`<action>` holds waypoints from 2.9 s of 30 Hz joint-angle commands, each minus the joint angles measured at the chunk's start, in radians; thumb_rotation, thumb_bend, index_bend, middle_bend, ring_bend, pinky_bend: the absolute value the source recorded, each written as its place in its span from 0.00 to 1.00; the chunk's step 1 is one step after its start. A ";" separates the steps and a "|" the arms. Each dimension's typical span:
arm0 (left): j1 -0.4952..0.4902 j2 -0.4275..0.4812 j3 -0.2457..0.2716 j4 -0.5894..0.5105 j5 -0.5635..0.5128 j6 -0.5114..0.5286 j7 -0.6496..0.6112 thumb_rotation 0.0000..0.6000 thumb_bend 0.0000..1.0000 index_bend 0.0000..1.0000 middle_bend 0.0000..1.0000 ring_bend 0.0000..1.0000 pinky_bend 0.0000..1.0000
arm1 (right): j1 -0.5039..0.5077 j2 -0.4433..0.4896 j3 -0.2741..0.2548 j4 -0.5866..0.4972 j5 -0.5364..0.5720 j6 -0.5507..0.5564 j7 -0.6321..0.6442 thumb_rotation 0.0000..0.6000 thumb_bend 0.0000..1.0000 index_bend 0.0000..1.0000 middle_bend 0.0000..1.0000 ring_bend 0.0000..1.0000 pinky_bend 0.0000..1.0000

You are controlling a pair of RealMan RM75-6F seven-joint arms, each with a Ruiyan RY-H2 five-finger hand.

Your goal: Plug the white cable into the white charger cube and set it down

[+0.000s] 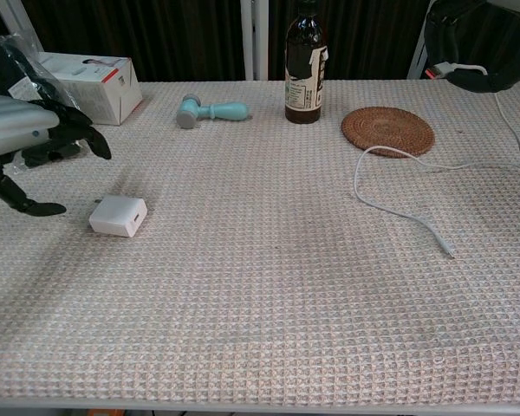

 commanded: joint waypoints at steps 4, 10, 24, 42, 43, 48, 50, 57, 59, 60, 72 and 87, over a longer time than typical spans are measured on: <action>-0.070 -0.061 0.009 0.077 -0.029 -0.069 -0.004 1.00 0.26 0.26 0.22 0.04 0.00 | -0.010 -0.007 -0.009 0.020 -0.002 -0.003 0.022 1.00 0.37 0.60 0.53 0.28 0.07; -0.091 -0.075 0.039 0.109 -0.040 -0.090 -0.006 1.00 0.28 0.27 0.22 0.05 0.00 | -0.017 -0.017 -0.014 0.038 -0.004 -0.004 0.041 1.00 0.37 0.60 0.53 0.28 0.07; -0.111 -0.085 0.070 0.135 -0.041 -0.076 -0.055 1.00 0.28 0.28 0.23 0.05 0.00 | -0.024 -0.040 -0.016 0.065 -0.001 -0.014 0.055 1.00 0.37 0.61 0.53 0.28 0.07; -0.088 -0.102 0.046 0.103 -0.094 0.034 -0.081 1.00 0.35 0.42 0.39 0.18 0.02 | -0.016 -0.054 -0.010 0.046 -0.008 -0.030 0.053 1.00 0.37 0.62 0.53 0.28 0.07; -0.081 -0.097 0.041 0.085 -0.103 0.052 -0.073 1.00 0.35 0.42 0.40 0.18 0.02 | -0.012 -0.059 -0.007 0.038 -0.005 -0.036 0.050 1.00 0.37 0.62 0.53 0.28 0.07; -0.063 -0.064 0.011 -0.015 -0.181 0.100 -0.028 1.00 0.35 0.43 0.42 0.21 0.02 | 0.017 -0.096 0.019 -0.009 0.040 -0.080 0.006 1.00 0.37 0.62 0.53 0.28 0.07; -0.064 -0.049 -0.006 -0.059 -0.230 0.115 0.011 1.00 0.35 0.43 0.42 0.21 0.02 | 0.033 -0.131 0.038 -0.030 0.076 -0.097 -0.041 1.00 0.37 0.62 0.53 0.29 0.07; -0.086 -0.023 -0.057 -0.182 -0.370 0.189 0.161 1.00 0.35 0.43 0.42 0.21 0.03 | 0.107 -0.278 0.108 -0.052 0.247 -0.161 -0.211 1.00 0.37 0.63 0.54 0.30 0.07; -0.095 -0.021 -0.065 -0.211 -0.402 0.205 0.191 1.00 0.35 0.43 0.43 0.22 0.04 | 0.132 -0.314 0.128 -0.050 0.303 -0.173 -0.266 1.00 0.37 0.63 0.54 0.30 0.07; -0.098 -0.021 -0.067 -0.221 -0.415 0.210 0.203 1.00 0.35 0.43 0.43 0.23 0.04 | 0.143 -0.329 0.137 -0.049 0.326 -0.177 -0.287 1.00 0.37 0.63 0.54 0.30 0.07; -0.170 -0.052 -0.093 -0.292 -0.548 0.286 0.350 1.00 0.35 0.43 0.45 0.24 0.05 | 0.280 -0.477 0.232 0.001 0.587 -0.168 -0.459 1.00 0.37 0.63 0.54 0.30 0.07; -0.275 -0.117 -0.139 -0.333 -0.693 0.397 0.503 1.00 0.35 0.43 0.45 0.25 0.05 | 0.425 -0.601 0.291 0.110 0.789 -0.115 -0.569 1.00 0.37 0.63 0.54 0.30 0.07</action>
